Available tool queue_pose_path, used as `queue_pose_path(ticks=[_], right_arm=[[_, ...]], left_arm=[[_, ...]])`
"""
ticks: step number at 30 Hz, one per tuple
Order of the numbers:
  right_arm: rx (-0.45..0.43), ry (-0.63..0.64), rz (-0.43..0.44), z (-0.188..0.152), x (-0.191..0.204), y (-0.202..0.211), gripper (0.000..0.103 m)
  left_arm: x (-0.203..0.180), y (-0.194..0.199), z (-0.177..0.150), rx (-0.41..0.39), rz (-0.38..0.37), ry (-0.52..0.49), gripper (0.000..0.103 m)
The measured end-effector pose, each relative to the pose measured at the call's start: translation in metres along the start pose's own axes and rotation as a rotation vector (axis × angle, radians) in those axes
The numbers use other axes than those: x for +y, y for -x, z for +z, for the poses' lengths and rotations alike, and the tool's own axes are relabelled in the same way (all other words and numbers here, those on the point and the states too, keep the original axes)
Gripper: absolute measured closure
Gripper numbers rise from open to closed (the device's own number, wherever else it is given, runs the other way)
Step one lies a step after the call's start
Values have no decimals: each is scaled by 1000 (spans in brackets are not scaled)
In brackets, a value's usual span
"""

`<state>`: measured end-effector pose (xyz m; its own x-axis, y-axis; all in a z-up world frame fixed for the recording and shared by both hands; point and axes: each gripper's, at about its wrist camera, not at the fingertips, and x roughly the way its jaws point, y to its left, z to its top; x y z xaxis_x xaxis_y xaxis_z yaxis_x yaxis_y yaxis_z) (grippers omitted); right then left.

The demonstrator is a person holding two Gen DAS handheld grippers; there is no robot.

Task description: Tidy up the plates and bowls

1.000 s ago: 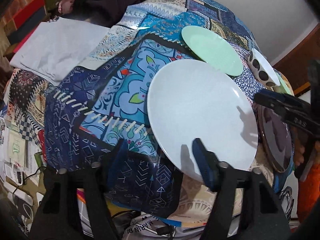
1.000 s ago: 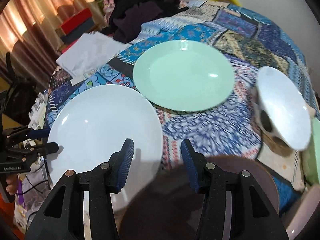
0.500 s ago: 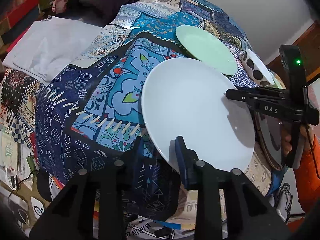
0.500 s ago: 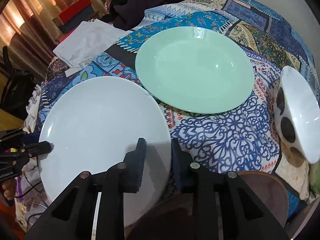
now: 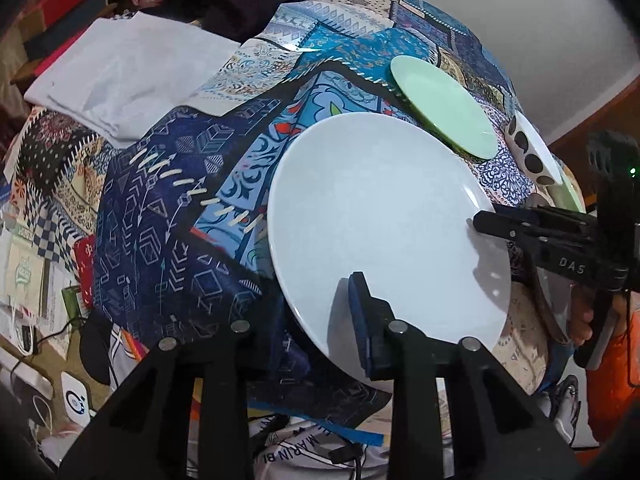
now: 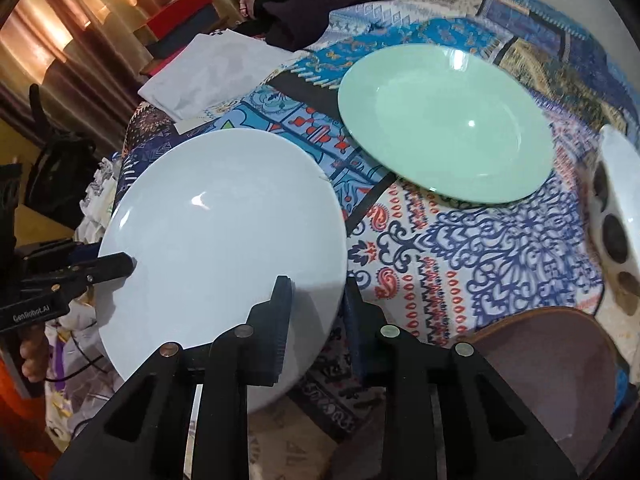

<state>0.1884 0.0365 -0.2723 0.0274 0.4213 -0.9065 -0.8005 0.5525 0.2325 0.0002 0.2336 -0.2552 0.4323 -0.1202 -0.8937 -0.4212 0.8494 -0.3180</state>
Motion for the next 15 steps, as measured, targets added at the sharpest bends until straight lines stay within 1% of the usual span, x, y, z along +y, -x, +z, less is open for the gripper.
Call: queue_pose_path(ticks=[3, 7, 13, 15], right_arm=[[-3, -14, 13, 2, 0, -2, 77], [-11, -16, 0, 2, 2, -2, 76], [-25, -26, -26, 0, 5, 3, 77], [-33, -41, -20, -2, 4, 6, 77]], left_arm=[[-1, 1, -2, -3, 1, -7, 73], [-6, 1, -4, -3, 11, -29, 73], [-9, 1, -1, 3, 32, -17, 73], [-10, 2, 0, 1, 44, -21, 72]])
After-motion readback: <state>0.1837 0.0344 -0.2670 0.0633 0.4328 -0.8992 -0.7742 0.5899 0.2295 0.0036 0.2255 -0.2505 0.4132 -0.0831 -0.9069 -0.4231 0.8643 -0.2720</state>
